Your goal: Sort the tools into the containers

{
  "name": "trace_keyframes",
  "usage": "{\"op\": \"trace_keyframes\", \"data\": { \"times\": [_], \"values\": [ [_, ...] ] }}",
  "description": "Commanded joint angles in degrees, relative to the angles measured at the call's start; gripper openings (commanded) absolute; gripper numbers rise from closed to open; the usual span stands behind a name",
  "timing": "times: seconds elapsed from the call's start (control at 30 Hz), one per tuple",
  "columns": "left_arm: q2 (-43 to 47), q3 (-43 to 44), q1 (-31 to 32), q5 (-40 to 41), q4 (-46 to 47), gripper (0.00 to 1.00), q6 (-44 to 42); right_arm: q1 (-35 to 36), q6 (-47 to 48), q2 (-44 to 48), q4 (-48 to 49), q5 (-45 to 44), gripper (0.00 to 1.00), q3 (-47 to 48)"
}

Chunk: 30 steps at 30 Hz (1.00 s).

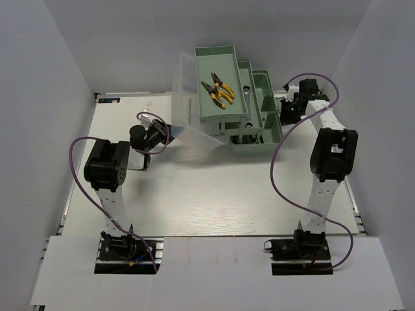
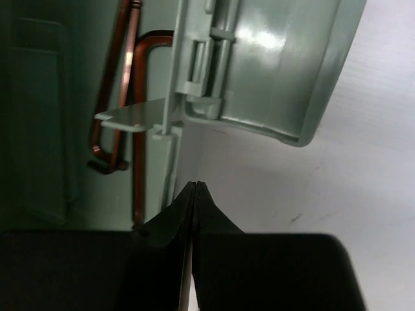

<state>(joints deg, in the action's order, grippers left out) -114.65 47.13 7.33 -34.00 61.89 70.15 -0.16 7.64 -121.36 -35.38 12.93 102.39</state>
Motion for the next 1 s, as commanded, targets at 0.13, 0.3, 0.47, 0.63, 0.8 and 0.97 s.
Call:
{"op": "trace_keyframes", "data": {
  "times": [0.13,0.3,0.47,0.63,0.8,0.97],
  "values": [
    [3.91,8.92,1.81,-7.56,3.06,0.13,0.78,-2.21,-3.33,2.17,3.2,19.67,0.0,-2.54],
    [3.91,13.42,3.83,-11.43,1.22,0.13,0.78,-2.47,-2.72,2.97,2.95,22.84,0.0,-4.04],
    [3.91,17.72,6.46,-14.07,-0.79,0.13,0.78,-2.21,-2.98,2.62,1.72,26.35,0.0,-3.78],
    [2.5,22.12,8.66,-16.0,-4.14,0.15,0.78,-2.21,-2.37,2.62,0.31,31.62,0.0,-4.39],
    [1.89,23.35,10.86,-16.63,-4.76,0.15,0.78,-2.3,-1.14,4.19,-0.4,31.55,0.0,-5.35],
    [11.08,19.14,9.72,-12.94,-11.58,0.17,-5.7,-2.56,-0.96,8.06,3.72,20.84,0.0,-11.67]
  ]
}}
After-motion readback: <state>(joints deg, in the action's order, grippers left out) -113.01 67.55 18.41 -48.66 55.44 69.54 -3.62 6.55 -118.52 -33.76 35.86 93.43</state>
